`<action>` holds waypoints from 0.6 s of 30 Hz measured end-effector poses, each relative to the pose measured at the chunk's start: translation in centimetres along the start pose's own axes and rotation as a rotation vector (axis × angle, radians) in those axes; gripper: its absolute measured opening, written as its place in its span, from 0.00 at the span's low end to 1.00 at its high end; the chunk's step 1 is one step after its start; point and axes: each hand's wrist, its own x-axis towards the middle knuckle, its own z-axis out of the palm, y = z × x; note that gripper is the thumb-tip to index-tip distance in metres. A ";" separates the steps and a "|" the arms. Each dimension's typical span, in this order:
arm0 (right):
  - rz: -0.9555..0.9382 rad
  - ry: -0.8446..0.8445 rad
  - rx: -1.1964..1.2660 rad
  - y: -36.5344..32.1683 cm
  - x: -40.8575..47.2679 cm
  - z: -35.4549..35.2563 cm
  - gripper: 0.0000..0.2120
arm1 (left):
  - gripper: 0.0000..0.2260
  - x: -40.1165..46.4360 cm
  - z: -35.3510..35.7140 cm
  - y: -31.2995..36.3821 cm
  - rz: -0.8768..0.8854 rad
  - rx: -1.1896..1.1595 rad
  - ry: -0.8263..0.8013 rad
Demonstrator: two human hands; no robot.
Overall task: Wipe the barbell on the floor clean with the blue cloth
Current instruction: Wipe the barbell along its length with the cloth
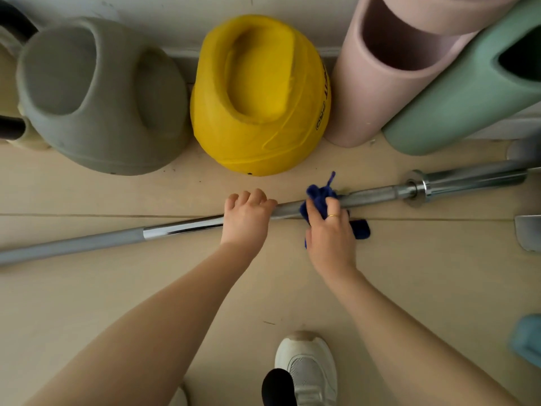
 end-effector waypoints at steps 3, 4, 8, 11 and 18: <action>-0.064 -0.047 -0.034 1.6 0.9 -0.1 0.20 | 0.17 -0.4 -0.1 -0.8 -0.002 -0.003 0.066; 0.033 -0.034 -0.029 2.8 1.6 -0.4 0.20 | 0.18 -0.9 0.1 -1.4 0.002 -0.024 0.062; 0.268 0.049 -0.031 3.4 2.6 -0.1 0.18 | 0.22 -2.9 0.5 -4.1 -0.095 -0.017 0.030; 0.098 0.030 -0.036 -2.7 2.0 1.0 0.14 | 0.16 -2.9 0.6 -5.0 -0.119 -0.007 0.070; -0.394 0.011 -0.123 -8.4 -0.2 1.3 0.21 | 0.15 -2.9 1.4 -5.5 -0.067 0.000 0.123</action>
